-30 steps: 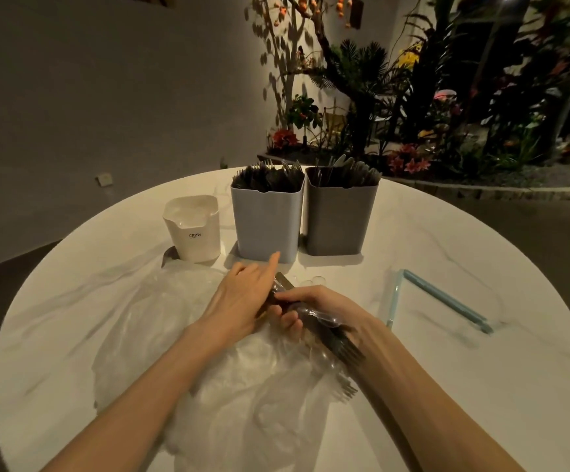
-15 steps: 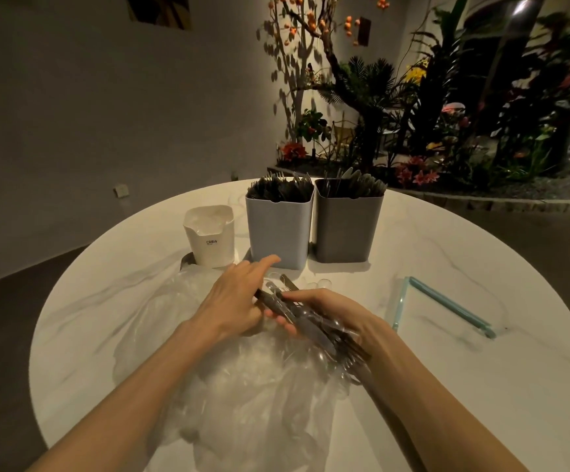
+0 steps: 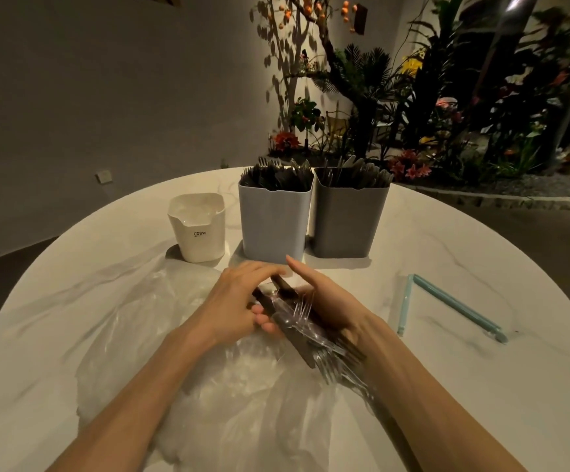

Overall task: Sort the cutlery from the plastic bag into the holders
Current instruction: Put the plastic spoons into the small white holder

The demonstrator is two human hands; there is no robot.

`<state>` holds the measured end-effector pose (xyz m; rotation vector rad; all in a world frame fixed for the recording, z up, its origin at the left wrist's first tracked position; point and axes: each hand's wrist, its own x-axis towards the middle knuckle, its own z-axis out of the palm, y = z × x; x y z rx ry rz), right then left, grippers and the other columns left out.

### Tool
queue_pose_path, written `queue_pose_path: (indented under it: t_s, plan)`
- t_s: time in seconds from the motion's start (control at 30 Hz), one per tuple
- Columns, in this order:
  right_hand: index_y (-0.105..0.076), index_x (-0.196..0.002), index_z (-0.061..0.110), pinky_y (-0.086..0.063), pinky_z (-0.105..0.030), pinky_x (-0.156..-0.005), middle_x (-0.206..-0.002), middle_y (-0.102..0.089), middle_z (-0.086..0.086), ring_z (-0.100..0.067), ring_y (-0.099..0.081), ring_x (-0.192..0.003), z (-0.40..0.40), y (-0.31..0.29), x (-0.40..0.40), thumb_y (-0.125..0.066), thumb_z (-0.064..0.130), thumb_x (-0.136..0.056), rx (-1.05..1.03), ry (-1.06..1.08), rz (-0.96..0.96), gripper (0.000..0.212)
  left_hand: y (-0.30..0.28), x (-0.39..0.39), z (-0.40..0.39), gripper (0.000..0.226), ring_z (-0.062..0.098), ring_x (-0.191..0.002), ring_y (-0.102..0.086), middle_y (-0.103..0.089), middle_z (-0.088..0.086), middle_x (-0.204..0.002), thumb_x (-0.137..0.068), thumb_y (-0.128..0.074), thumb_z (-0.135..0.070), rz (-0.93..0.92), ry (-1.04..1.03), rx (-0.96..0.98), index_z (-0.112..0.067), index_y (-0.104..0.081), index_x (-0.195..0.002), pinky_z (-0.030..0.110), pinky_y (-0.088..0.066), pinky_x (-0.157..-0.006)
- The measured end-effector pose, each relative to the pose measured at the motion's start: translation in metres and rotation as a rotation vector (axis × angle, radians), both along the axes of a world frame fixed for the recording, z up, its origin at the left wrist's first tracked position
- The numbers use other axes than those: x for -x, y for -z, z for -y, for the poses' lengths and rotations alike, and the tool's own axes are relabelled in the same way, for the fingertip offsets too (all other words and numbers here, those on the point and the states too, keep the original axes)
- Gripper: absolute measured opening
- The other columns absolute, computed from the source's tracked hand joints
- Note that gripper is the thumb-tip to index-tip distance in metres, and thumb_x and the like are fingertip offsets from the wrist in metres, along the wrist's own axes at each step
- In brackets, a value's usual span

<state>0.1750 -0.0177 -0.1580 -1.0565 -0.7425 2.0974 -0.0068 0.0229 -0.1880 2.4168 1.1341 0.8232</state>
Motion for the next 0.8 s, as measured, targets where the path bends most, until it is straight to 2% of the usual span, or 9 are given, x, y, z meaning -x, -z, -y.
queue_pose_path:
  t_s: [0.07, 0.13, 0.2, 0.27, 0.43, 0.5, 0.6, 0.73, 0.8]
  plan:
    - [-0.077, -0.101, -0.005, -0.057, -0.041, -0.091, -0.115, -0.069, -0.025, -0.032, -0.072, -0.09, 0.001, 0.0, -0.002, -0.061, 0.064, -0.088, -0.02, -0.001, 0.026, 0.072, -0.002, 0.002, 0.002, 0.074, 0.009, -0.114, -0.058, -0.059, -0.012, -0.129, -0.068, -0.065, 0.004, 0.084, -0.015, 0.089, -0.033, -0.061, -0.132, 0.028, -0.052, -0.094]
    - [-0.076, -0.101, -0.006, -0.058, -0.043, -0.091, -0.117, -0.068, -0.027, -0.033, -0.072, -0.091, 0.002, 0.001, -0.001, -0.057, 0.066, -0.089, -0.02, 0.013, 0.007, 0.075, -0.006, 0.006, 0.002, 0.067, 0.011, -0.094, -0.066, -0.064, -0.007, -0.122, -0.077, -0.054, 0.015, 0.191, -0.05, 0.172, -0.028, -0.066, -0.127, 0.027, -0.056, -0.085]
    - [-0.069, -0.116, -0.009, -0.056, -0.046, -0.095, -0.121, -0.066, -0.029, -0.037, -0.071, -0.098, 0.004, -0.001, 0.0, -0.056, 0.067, -0.09, -0.015, 0.024, -0.003, 0.08, -0.008, 0.008, 0.001, 0.057, 0.01, -0.092, -0.069, -0.07, -0.004, -0.116, -0.082, -0.042, 0.01, 0.304, -0.074, 0.185, -0.023, -0.07, -0.118, 0.032, -0.057, -0.089]
    - [-0.061, -0.126, -0.006, -0.053, -0.048, -0.101, -0.121, -0.067, -0.028, -0.038, -0.068, -0.105, 0.006, -0.002, 0.0, -0.054, 0.07, -0.089, -0.057, 0.012, 0.087, 0.084, -0.01, 0.006, 0.003, 0.045, 0.006, -0.099, -0.069, -0.073, -0.007, -0.109, -0.09, -0.045, 0.006, 0.347, -0.109, 0.167, -0.021, -0.073, -0.112, 0.031, -0.055, -0.093]
    - [-0.063, -0.118, 0.002, -0.059, -0.041, -0.089, -0.103, -0.075, -0.017, -0.027, -0.073, -0.088, 0.012, -0.007, 0.003, -0.047, 0.072, -0.089, -0.146, -0.009, 0.282, 0.077, -0.01, 0.001, 0.008, 0.026, 0.0, -0.097, -0.067, -0.074, -0.016, -0.099, -0.092, -0.065, -0.008, 0.357, -0.122, 0.14, -0.025, -0.076, -0.109, 0.014, -0.051, -0.085]
    - [-0.065, -0.113, 0.01, -0.059, -0.036, -0.077, -0.094, -0.078, -0.006, -0.02, -0.075, -0.087, 0.014, -0.008, 0.005, -0.044, 0.072, -0.09, -0.197, -0.019, 0.362, 0.069, -0.008, 0.002, 0.008, 0.026, 0.002, -0.096, -0.068, -0.074, -0.015, -0.097, -0.09, -0.069, -0.009, 0.343, -0.119, 0.137, -0.025, -0.076, -0.109, 0.018, -0.056, -0.084]
    - [-0.063, -0.102, 0.023, -0.05, -0.03, -0.075, -0.094, -0.074, 0.003, -0.016, -0.068, -0.091, 0.015, -0.008, 0.006, -0.04, 0.066, -0.095, -0.268, 0.024, 0.469, 0.049, -0.005, 0.005, 0.006, 0.029, 0.01, -0.092, -0.071, -0.075, -0.01, -0.092, -0.087, -0.07, -0.006, 0.344, -0.124, 0.196, -0.025, -0.077, -0.108, 0.033, -0.061, -0.083]
    - [-0.067, -0.094, 0.017, -0.048, -0.019, -0.069, -0.088, -0.069, 0.003, -0.01, -0.065, -0.084, 0.014, -0.007, 0.008, -0.036, 0.046, -0.107, -0.388, 0.125, 0.572, 0.045, -0.006, 0.008, 0.004, 0.034, 0.012, -0.084, -0.073, -0.076, -0.005, -0.083, -0.084, -0.072, -0.001, 0.385, -0.109, 0.264, -0.027, -0.076, -0.105, 0.032, -0.061, -0.083]
    - [-0.073, -0.096, 0.012, -0.054, -0.022, -0.073, -0.086, -0.072, -0.001, -0.012, -0.067, -0.083, 0.013, -0.005, 0.008, -0.037, 0.045, -0.107, -0.472, 0.133, 0.664, 0.05, -0.005, 0.008, 0.004, 0.033, 0.014, -0.083, -0.074, -0.077, -0.003, -0.084, -0.084, -0.073, 0.0, 0.39, -0.097, 0.287, -0.026, -0.075, -0.105, 0.033, -0.061, -0.084]
